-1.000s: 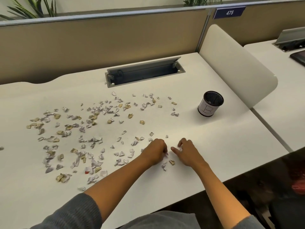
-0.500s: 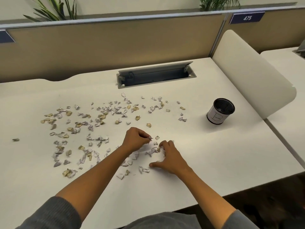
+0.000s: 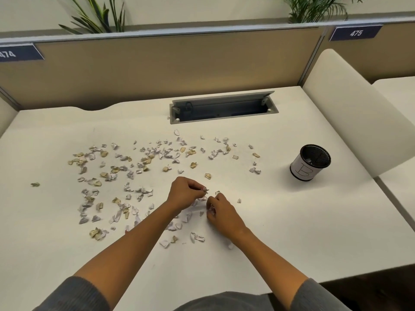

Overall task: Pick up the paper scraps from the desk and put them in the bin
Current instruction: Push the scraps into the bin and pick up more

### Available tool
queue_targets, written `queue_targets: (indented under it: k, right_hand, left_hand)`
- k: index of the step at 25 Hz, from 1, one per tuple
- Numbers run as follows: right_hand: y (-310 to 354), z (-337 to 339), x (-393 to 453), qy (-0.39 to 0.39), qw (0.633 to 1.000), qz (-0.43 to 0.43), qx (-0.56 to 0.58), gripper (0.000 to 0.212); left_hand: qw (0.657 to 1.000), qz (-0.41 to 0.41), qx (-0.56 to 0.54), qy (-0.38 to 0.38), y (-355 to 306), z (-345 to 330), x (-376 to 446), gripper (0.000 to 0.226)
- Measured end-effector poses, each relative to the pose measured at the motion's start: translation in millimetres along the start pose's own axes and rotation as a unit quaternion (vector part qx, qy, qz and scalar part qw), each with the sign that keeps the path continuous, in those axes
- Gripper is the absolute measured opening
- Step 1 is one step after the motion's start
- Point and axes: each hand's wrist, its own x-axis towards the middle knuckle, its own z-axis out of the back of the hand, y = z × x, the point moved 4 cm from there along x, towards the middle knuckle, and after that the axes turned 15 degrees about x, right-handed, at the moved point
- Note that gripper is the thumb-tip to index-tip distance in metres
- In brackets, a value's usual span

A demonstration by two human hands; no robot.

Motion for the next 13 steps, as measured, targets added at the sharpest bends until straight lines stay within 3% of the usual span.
queue_targets:
  k: [4,7,9,13]
  right_hand:
    - [-7,17,7,0.001,0.996,-0.034,0.085,0.008]
    - [-20,36,9,-0.025,0.951,-0.114,0.285,0.004]
    - [-27,44,10,-0.021,0.869,-0.171,0.464,0.004]
    - [-33,53,14,-0.007,0.578,-0.280,0.767,0.009]
  left_hand:
    - [1.000,0.002,-0.024,0.002,-4,-3,2,0.011]
    - [0.999,0.008,-0.049,0.004,-9,-6,4,0.010]
    - [0.998,0.012,-0.057,0.006,-13,-9,5,0.011]
    - [0.998,0.008,-0.061,0.006,-28,-16,7,0.010]
